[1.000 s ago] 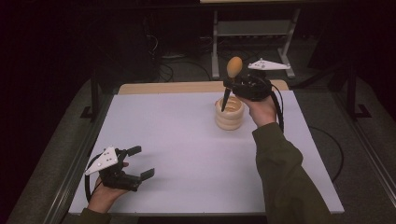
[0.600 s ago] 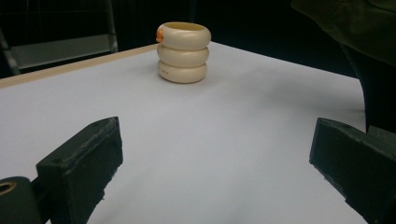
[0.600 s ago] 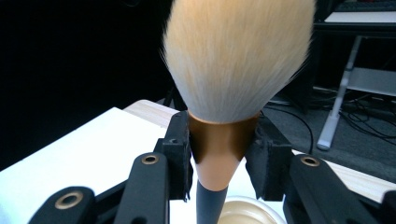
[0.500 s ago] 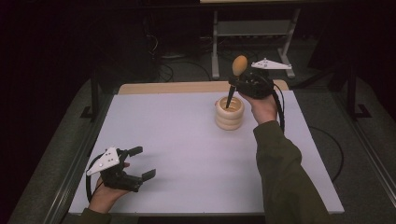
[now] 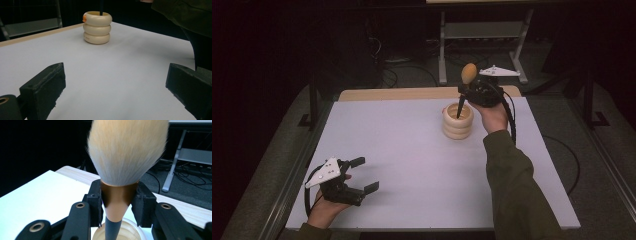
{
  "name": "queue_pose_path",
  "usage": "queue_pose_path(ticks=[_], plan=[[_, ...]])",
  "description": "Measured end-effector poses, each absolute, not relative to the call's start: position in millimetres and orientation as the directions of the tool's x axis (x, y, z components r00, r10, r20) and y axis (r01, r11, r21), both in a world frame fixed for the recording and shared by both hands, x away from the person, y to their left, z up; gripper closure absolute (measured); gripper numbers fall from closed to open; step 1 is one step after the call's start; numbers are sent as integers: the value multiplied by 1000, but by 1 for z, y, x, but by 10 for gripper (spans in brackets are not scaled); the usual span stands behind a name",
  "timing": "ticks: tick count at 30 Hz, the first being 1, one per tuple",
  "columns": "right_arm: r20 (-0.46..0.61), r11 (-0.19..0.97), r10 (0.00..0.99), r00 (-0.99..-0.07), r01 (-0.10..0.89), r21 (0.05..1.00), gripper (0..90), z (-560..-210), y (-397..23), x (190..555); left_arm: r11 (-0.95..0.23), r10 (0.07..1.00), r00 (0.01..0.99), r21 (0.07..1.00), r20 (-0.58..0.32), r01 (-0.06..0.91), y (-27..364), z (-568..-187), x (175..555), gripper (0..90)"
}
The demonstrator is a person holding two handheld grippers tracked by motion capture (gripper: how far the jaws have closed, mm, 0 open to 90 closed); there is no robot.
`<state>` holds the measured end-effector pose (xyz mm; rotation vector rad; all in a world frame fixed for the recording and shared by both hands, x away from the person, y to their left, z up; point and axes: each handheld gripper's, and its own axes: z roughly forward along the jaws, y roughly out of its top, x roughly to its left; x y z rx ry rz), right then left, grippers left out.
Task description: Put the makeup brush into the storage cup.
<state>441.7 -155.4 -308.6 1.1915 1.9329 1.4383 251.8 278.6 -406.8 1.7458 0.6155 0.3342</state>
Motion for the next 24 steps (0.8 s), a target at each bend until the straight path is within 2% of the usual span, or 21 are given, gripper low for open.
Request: queue_pose_path(ticks=[24], plan=[[140,111,845,-516,426,898,621,-330,-148,448,-179,560,824,958,-89,226,278,-407,252,25]])
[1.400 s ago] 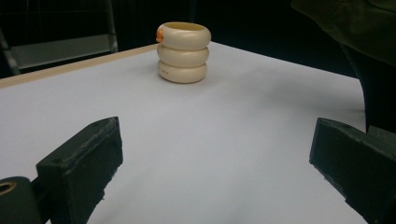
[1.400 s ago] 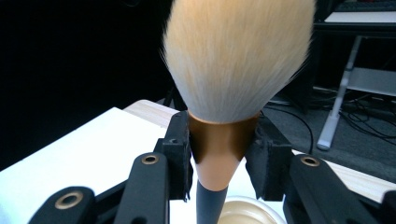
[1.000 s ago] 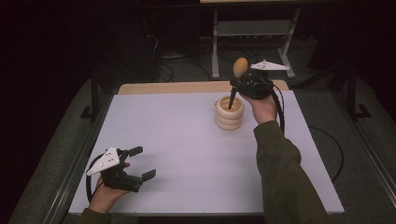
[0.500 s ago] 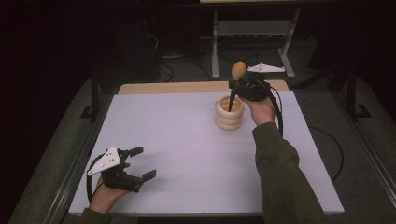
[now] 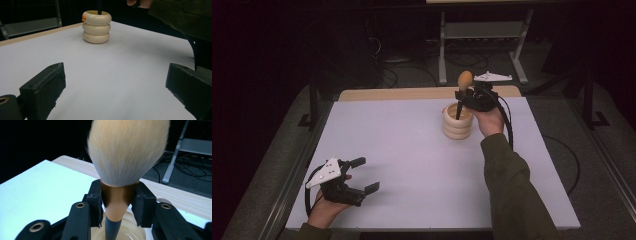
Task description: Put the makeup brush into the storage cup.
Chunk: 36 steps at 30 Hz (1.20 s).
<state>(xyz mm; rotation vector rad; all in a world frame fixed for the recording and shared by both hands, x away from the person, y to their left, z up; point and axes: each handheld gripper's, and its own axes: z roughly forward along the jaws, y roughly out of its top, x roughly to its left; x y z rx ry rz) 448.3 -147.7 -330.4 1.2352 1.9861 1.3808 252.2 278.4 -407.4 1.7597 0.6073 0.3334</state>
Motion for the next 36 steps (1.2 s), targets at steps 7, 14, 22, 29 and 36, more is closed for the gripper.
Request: queue_pose_path(ticks=[7,14,22,29,36], plan=[[135,127,843,-520,437,891,620,-338,-148,449,-175,561,822,957,-96,231,278,-408,252,25],[147,132,839,-524,458,879,616,-341,-147,451,-177,557,825,957,-96,231,277,-408,252,26],[175,97,845,-505,467,879,379,-343,-149,454,-175,556,825,958,-96,229,277,-408,252,26],[175,81,863,-474,472,878,208,-344,-155,455,-173,556,826,958,-96,227,276,-408,252,26],[154,85,873,-462,457,886,164,-339,-160,452,-177,552,828,957,-96,228,275,-408,252,26]])
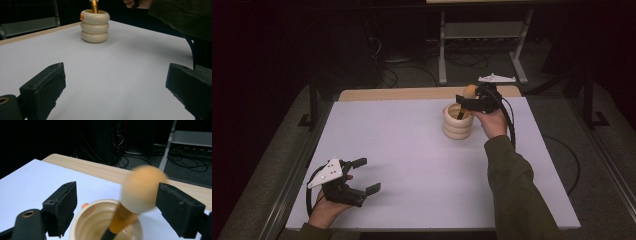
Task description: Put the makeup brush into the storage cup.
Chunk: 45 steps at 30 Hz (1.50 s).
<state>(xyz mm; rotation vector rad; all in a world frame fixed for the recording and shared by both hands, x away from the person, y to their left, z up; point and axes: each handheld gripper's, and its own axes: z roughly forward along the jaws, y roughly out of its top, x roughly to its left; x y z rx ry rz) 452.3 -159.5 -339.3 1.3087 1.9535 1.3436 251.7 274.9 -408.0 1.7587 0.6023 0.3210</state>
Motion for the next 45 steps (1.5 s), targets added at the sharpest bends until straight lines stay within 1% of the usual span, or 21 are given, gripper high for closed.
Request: queue_pose_path(ticks=[8,29,35,45], plan=[[145,101,862,-486,445,890,131,-333,-159,445,-183,553,828,957,-91,227,276,-408,252,26],[130,129,814,-566,395,910,116,-330,-169,408,-187,550,830,955,-90,228,274,-408,252,26],[122,141,804,-582,386,912,92,-334,-171,395,-190,547,832,956,-88,226,272,-409,253,26],[125,138,793,-596,376,916,14,-339,-175,378,-193,547,833,955,-86,225,273,-409,253,26]])
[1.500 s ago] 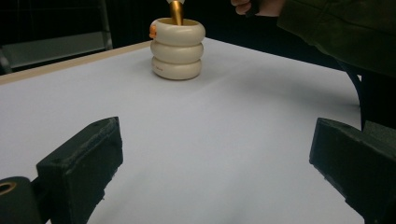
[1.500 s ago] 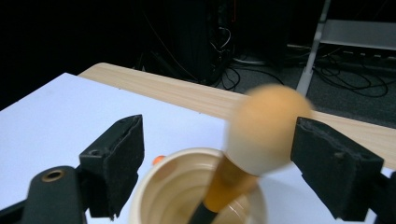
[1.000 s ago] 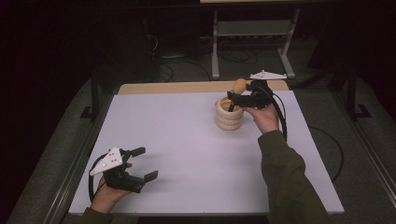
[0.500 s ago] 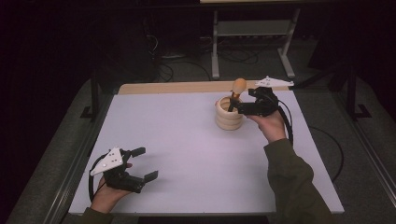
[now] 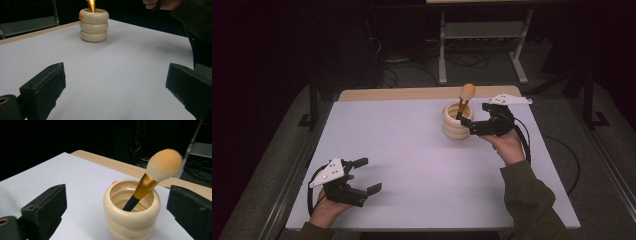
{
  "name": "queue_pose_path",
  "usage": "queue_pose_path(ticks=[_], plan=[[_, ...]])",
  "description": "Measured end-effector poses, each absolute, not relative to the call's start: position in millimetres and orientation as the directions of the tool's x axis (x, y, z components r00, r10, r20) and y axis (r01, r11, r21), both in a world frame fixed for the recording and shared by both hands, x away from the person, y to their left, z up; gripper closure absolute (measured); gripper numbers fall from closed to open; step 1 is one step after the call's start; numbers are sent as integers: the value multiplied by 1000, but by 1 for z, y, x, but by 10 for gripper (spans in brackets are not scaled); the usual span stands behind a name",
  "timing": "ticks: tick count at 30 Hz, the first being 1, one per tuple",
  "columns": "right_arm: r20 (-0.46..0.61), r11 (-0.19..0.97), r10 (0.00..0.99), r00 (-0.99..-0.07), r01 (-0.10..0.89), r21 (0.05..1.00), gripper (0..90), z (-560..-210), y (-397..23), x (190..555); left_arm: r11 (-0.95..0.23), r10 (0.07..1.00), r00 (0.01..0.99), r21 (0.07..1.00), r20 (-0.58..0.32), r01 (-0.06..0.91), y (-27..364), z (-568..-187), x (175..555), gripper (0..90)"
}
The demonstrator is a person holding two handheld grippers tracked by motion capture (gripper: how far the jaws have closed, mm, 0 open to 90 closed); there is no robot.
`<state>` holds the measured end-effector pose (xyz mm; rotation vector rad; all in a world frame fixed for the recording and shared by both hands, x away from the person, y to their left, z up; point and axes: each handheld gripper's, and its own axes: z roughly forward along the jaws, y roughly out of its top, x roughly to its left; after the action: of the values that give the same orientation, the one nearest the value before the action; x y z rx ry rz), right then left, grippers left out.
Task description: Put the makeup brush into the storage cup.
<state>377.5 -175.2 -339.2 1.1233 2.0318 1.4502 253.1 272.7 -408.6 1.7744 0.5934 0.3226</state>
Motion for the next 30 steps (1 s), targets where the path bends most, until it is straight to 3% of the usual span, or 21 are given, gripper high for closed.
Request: queue_pose_path(ticks=[30], plan=[[114,127,762,-637,320,939,10,-364,-194,326,-197,552,829,953,-87,231,274,-410,254,26]])
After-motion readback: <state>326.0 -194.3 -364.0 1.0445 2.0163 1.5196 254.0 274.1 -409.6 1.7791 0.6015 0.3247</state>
